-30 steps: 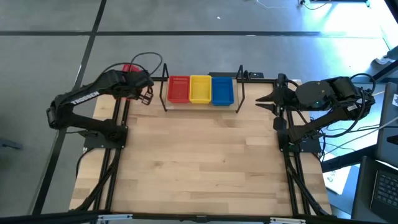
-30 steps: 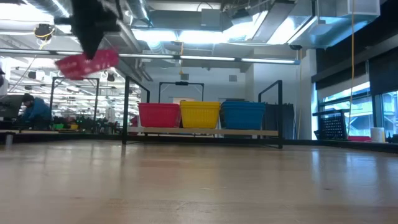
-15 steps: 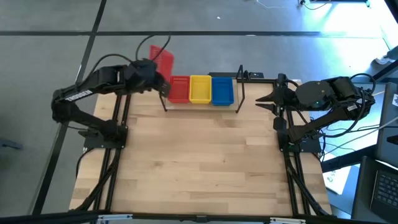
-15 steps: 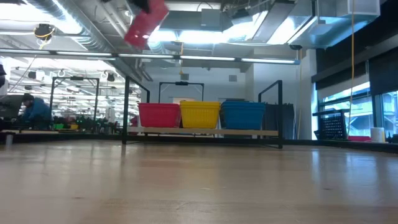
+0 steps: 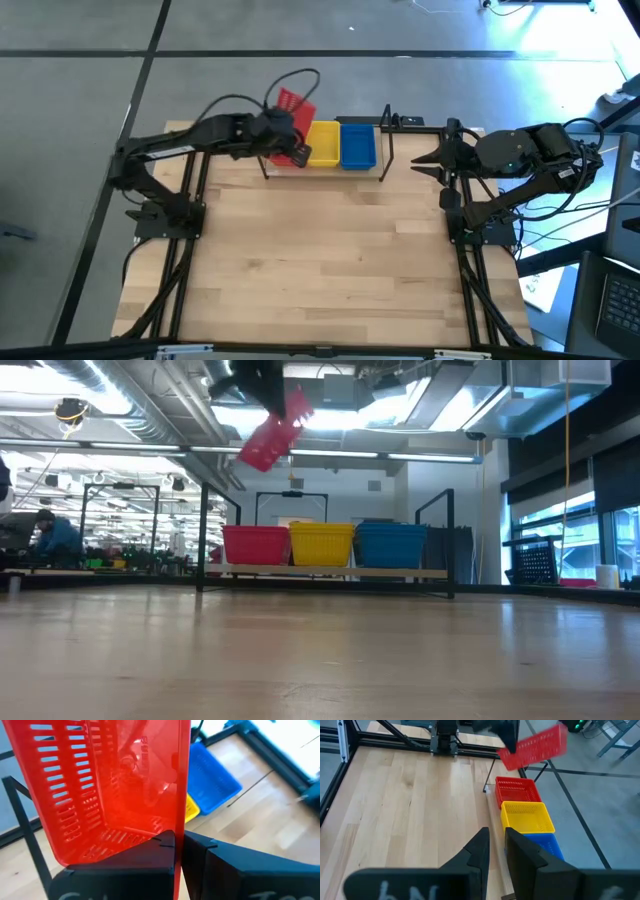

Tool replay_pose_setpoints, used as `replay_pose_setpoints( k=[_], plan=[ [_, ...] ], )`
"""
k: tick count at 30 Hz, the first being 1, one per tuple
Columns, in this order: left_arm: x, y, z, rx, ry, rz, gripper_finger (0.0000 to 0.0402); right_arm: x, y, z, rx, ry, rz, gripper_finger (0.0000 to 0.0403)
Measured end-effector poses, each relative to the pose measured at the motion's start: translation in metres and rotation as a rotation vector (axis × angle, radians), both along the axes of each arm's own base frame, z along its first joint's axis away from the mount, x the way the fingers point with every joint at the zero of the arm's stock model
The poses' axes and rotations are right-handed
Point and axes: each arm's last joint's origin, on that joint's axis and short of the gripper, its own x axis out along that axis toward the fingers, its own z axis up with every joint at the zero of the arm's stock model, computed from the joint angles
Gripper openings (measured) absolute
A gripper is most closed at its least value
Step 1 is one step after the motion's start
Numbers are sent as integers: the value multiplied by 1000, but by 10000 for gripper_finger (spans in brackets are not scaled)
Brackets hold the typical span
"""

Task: Stack baskets on shelf by color
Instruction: Stack the red bin on the red bin on the shelf

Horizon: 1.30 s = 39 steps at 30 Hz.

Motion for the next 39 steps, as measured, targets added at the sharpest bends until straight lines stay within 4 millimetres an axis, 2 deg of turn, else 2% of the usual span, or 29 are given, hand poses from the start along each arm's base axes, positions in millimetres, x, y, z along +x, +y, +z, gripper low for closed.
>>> replay_pose_setpoints(
  k=[9,16,29,39],
  plan=[
    [38,25,-50,-63,141,78,0,0,0,0,2,-1,-1,60],
    [50,39,-77,-94,237,123,0,0,0,0,2,0,-1,60],
    [34,58,-84,-184,301,226,0,0,0,0,-2,4,1,60],
    [33,60,-84,-204,279,254,2,-2,-1,-3,-18,40,6,60]
  ],
)
